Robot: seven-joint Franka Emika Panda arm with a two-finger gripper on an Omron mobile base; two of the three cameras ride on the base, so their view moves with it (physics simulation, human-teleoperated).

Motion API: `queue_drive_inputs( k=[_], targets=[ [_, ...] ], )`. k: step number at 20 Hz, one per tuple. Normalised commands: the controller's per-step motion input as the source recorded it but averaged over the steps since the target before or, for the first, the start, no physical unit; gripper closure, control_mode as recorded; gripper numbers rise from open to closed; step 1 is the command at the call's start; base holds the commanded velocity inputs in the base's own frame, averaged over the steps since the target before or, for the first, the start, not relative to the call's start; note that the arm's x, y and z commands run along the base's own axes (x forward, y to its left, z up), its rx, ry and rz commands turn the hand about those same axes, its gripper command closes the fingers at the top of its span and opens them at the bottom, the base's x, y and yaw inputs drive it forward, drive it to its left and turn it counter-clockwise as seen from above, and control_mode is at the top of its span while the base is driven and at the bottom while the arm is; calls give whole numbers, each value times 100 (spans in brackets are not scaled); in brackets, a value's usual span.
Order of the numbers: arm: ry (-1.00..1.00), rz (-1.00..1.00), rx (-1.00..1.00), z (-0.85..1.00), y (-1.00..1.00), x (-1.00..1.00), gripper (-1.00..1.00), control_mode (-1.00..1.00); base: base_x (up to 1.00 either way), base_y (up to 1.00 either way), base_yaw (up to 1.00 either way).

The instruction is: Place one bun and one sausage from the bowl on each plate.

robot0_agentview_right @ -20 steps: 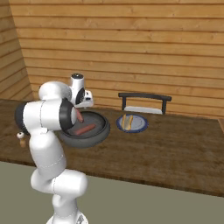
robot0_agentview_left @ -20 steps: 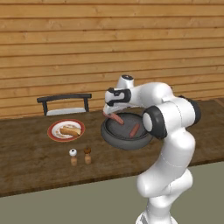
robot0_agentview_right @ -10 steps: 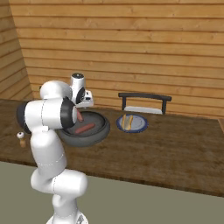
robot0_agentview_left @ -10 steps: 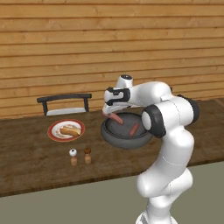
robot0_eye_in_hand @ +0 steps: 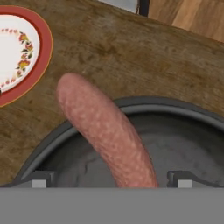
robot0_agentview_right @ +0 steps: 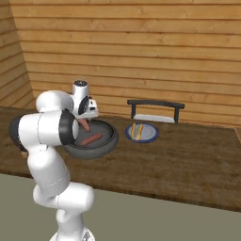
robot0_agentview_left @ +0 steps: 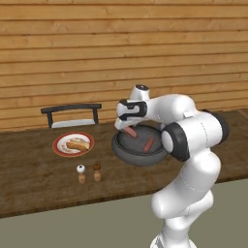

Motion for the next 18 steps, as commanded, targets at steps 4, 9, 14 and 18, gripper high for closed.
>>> queue_drive_inputs(
  k=[4, 9, 14, 18],
  targets=[
    [1, 0, 0, -11, 0, -2, -100, -100, 0, 0, 0],
    [0, 0, 0, -1, 0, 18, -100, -100, 0, 0, 0],
    [0, 1, 0, -10, 0, 3, -100, -100, 0, 0, 0],
    [0, 4, 0, -22, 0, 1, -100, -100, 0, 0, 0]
  ],
)
